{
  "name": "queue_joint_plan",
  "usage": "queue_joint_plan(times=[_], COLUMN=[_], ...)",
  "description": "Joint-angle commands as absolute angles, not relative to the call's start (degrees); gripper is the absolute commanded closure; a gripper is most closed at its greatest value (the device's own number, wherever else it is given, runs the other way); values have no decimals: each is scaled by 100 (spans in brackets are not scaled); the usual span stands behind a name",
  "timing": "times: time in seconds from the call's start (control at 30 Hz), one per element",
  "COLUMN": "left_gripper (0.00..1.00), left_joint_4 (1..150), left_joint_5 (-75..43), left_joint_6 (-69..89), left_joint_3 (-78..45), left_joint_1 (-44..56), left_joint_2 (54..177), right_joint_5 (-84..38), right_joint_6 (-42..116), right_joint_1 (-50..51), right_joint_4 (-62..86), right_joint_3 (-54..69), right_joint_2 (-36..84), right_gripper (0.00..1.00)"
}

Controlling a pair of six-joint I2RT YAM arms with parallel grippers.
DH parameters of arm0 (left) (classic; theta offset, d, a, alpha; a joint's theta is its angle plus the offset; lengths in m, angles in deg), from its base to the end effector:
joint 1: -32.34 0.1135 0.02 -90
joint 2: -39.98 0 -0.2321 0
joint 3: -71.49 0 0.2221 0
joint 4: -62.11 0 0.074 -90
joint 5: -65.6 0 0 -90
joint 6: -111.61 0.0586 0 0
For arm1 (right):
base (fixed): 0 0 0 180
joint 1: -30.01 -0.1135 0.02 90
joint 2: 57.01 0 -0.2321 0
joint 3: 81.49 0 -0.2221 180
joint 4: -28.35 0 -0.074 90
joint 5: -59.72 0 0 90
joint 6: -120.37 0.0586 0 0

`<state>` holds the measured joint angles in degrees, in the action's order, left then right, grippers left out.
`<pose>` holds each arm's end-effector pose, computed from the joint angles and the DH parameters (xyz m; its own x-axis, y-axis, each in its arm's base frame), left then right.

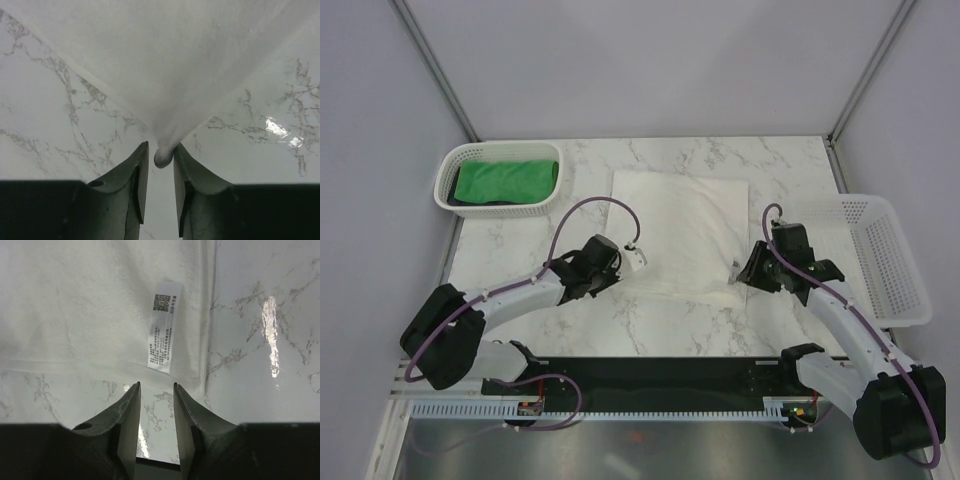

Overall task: Fold and stack the towels
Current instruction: Fold the towel

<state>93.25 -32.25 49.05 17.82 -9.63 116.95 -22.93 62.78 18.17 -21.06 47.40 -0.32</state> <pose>0.1901 -0.1602 0.1443 -0.2587 0.8467 -0.4649 0.8143 0.4501 0.3666 0.1838 0.0462 0.1777 -0.8243 0.3703 -0.4282 0.1972 0.8968 0.3960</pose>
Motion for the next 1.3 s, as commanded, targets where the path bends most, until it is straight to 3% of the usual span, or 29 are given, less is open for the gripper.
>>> queue_joint_plan(times=[0.0,0.07,0.1,0.2,0.43,0.63,0.83,1.27], left_gripper=[65,64,55,51,51,51,52,52], left_joint_4=[9817,9922,9975,9984,9704,9001,9650,9263], left_joint_5=[-4100,-4162,-4145,-4005,-2742,-1658,-2402,-1956], left_joint_6=[4377,4201,4183,4007,2955,1558,1099,298], left_joint_3=[1548,1513,1504,1504,880,879,721,1161], left_joint_1=[-976,-967,-967,-950,-633,-308,-141,377], left_joint_2=[11540,11364,11285,10934,10686,11564,12067,12496], right_joint_5=[-2562,-2711,-2738,-2843,-3160,-3142,-3257,-3063], right_joint_6=[6509,6570,6597,6816,7265,7871,9045,10613], right_joint_1=[1788,1797,1797,1797,1805,1797,1797,1797], right_joint_4=[-2493,-2572,-2573,-2538,-2230,-2300,-2810,-2819], right_joint_3=[4119,4022,4004,4048,4285,4602,4689,5357], right_joint_2=[-181,-146,-120,3,328,583,215,-234], right_gripper=[60,59,59,59,60,65,64,57])
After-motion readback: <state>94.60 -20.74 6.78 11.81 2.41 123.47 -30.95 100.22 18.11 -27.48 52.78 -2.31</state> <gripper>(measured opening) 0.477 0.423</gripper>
